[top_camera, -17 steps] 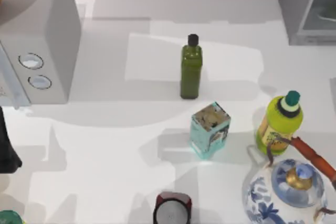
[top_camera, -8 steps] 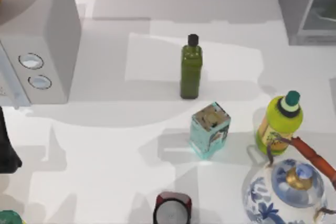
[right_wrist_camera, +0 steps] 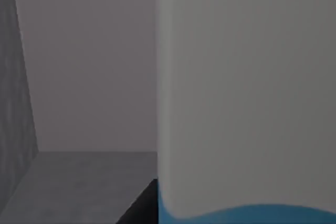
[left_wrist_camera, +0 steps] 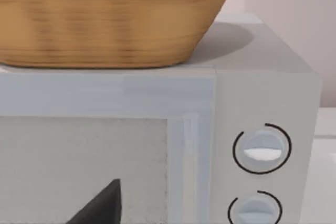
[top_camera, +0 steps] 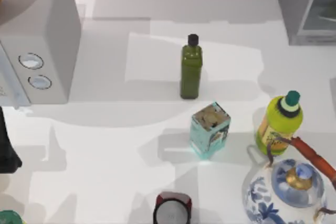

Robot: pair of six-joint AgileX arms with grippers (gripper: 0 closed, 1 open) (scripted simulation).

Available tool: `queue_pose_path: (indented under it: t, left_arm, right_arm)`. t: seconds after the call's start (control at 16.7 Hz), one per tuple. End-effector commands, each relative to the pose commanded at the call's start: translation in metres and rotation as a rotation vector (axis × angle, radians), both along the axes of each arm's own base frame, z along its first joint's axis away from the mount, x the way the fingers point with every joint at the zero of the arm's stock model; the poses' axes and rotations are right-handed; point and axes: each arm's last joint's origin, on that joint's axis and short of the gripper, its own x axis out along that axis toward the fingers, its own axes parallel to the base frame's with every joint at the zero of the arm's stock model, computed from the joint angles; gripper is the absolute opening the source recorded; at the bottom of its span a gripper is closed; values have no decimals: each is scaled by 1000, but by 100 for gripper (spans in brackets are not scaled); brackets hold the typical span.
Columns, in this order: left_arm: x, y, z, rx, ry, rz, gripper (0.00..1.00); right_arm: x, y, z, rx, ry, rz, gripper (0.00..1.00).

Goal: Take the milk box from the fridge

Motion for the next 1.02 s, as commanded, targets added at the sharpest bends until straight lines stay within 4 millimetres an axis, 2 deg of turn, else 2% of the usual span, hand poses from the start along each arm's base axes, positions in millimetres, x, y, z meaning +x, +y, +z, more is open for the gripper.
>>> queue_pose_path:
  t: [0.54, 0.84, 1.02]
  left_arm:
    - [0, 0, 0, 0, 0, 0, 100]
    - [0, 0, 0, 0, 0, 0, 100]
    - [0, 0, 0, 0, 0, 0, 100]
  right_arm:
    - [0, 0, 48, 0, 3, -1, 0]
    - [-1, 0, 47, 3, 5, 1, 0]
    - [-14, 1, 51, 1, -2, 8, 0]
